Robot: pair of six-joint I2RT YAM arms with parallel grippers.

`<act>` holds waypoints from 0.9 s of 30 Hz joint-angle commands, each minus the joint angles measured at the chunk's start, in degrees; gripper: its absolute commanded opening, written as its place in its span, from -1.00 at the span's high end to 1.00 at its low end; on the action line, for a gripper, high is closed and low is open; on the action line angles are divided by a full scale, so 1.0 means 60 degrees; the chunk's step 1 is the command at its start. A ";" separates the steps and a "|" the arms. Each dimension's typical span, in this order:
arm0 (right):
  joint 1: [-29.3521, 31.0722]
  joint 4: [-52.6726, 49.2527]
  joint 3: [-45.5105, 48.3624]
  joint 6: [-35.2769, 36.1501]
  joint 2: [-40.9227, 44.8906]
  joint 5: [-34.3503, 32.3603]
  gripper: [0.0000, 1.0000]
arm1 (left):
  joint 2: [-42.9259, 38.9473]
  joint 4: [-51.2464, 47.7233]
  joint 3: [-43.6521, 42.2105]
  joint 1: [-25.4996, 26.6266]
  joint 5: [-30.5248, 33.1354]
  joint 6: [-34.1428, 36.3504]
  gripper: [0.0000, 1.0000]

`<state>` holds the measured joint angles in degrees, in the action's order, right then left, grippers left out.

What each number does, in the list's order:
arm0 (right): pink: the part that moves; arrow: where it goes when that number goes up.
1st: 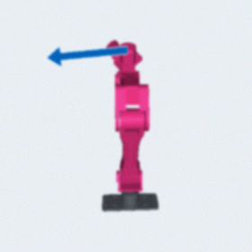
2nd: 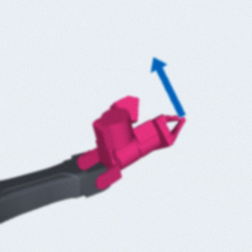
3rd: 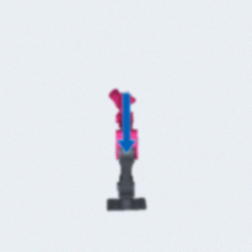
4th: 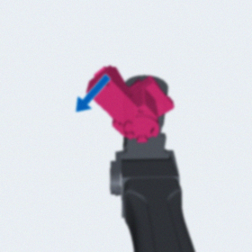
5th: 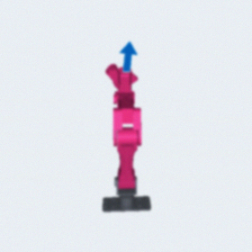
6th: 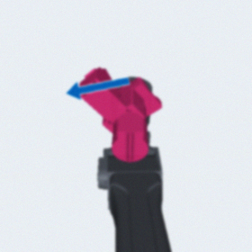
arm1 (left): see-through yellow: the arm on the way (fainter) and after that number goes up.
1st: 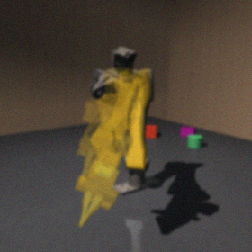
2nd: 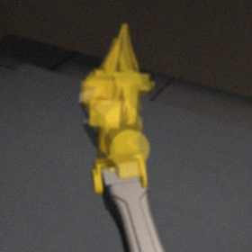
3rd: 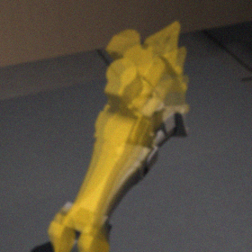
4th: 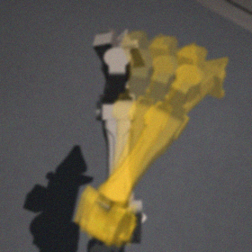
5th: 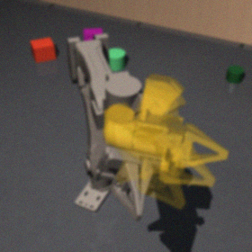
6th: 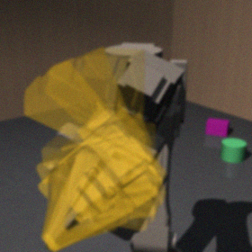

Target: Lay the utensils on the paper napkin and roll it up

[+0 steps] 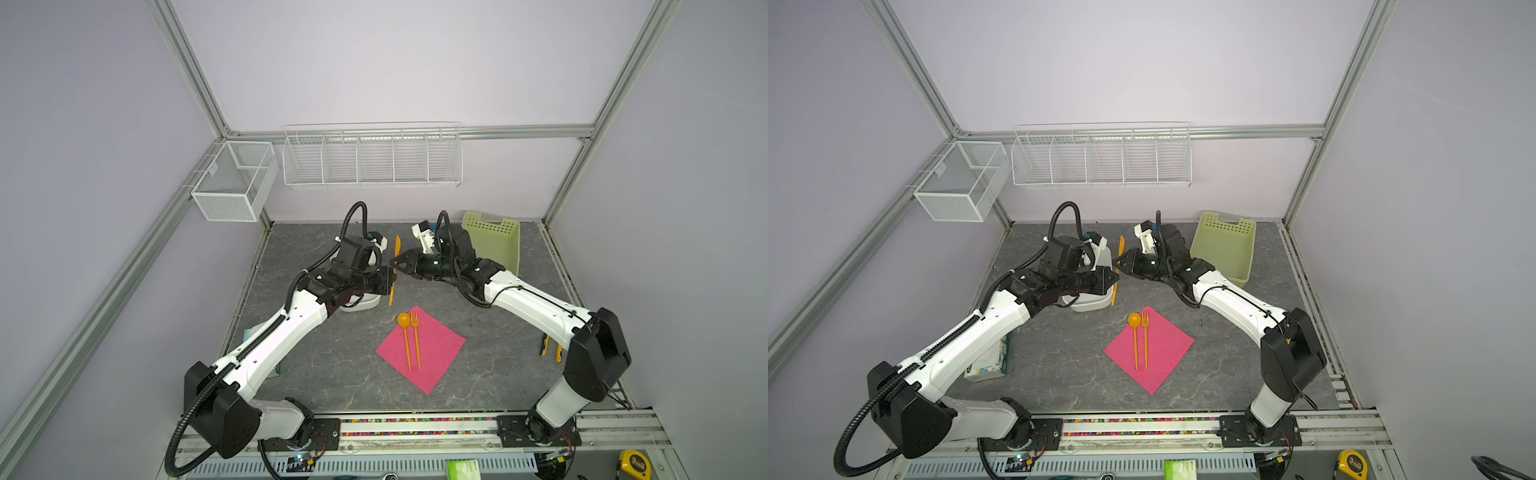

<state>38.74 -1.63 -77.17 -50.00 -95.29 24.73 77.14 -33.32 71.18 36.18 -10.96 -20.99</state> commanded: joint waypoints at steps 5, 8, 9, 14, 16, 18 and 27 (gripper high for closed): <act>0.0054 0.0217 -0.0184 -0.0287 -0.0130 0.0115 0.77 | -0.0202 -0.0019 -0.0001 0.0063 0.0019 -0.0101 1.00; 0.0044 0.0205 -0.0176 -0.0287 -0.0102 0.0112 0.86 | -0.0063 -0.0362 0.0151 0.0063 0.0032 -0.0121 0.99; 0.0047 0.0196 -0.0177 -0.0284 -0.0091 0.0101 0.86 | 0.0006 -0.0525 0.0215 0.0063 -0.0036 -0.0093 0.94; 0.0047 0.0022 -0.0177 -0.0186 -0.0068 0.0075 0.86 | 0.0163 -0.1187 0.0301 0.0092 -0.0285 0.0002 0.71; 0.0049 -0.0072 -0.0181 -0.0137 -0.0050 0.0034 0.86 | 0.0178 -0.1468 0.0348 0.0121 -0.0252 0.0106 0.68; 0.0071 -0.0124 -0.0184 -0.0080 -0.0027 -0.0005 0.86 | 0.0196 -0.1781 0.0425 0.0140 -0.0236 0.0176 0.64; 0.0124 -0.0183 -0.0239 -0.0016 -0.0086 0.0009 0.86 | 0.0499 -0.2411 0.0931 0.0385 0.0125 0.0373 0.69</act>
<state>38.92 -2.09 -77.19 -50.09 -95.72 24.88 79.26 -44.77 74.30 38.02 -11.53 -20.27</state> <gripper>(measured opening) 0.079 0.160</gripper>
